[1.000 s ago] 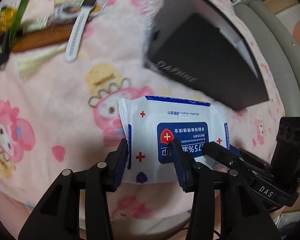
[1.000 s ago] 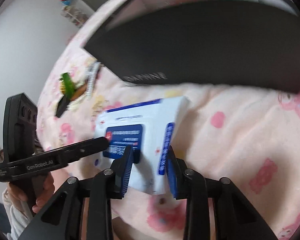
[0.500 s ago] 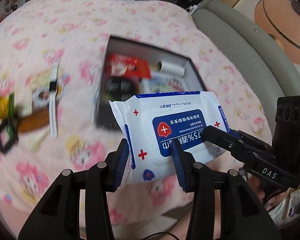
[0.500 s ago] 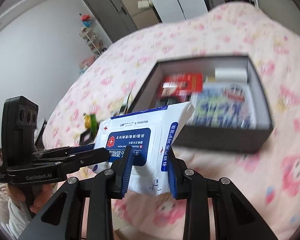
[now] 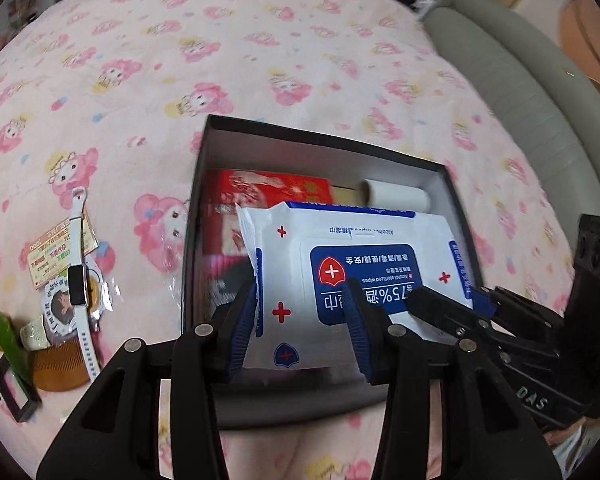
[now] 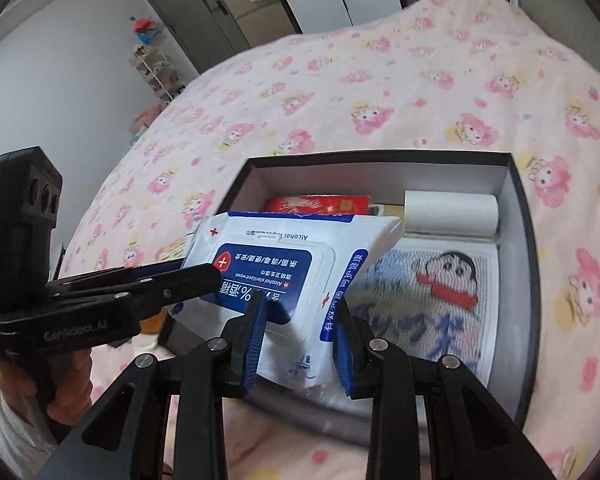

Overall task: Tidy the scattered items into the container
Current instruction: 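Lower the wipes pack into the box onto the red envelope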

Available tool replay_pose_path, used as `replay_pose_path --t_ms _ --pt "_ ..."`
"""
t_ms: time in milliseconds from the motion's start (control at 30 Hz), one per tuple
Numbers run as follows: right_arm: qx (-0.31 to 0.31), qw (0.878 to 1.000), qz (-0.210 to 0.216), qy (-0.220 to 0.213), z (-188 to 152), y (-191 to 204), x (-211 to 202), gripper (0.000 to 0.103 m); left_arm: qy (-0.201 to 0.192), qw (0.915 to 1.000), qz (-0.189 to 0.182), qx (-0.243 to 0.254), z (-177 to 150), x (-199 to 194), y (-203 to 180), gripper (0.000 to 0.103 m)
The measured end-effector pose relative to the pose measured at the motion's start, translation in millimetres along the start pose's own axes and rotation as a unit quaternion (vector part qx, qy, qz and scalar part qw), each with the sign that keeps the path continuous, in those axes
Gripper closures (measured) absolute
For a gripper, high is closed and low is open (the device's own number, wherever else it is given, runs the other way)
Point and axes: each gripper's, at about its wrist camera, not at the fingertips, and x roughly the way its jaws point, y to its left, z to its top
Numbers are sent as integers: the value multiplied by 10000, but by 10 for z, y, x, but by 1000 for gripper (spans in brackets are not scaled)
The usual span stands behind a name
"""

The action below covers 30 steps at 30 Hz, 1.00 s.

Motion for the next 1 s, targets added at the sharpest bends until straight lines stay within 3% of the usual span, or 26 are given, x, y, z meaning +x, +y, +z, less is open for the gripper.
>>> replay_pose_path --t_ms 367,467,533,600,800,900,1000 --pt "433 9972 -124 590 227 -326 741 73 256 9982 477 253 179 504 67 57" --pt "505 9976 -279 391 254 -353 690 72 152 9986 447 254 175 403 50 52" --pt "480 9981 -377 71 265 -352 517 72 69 9982 423 413 115 281 9 52" --pt "356 9985 -405 29 267 -353 366 72 135 9967 401 698 17 191 -66 52" --pt "-181 9931 -969 630 206 -397 274 72 669 9868 530 1379 -270 261 -258 50" --pt "1 9884 -1138 1010 172 -557 379 72 929 9852 629 1296 -296 422 -246 53" --pt "17 9880 -1044 1141 142 -587 436 72 944 9838 825 1281 -270 516 -239 57"
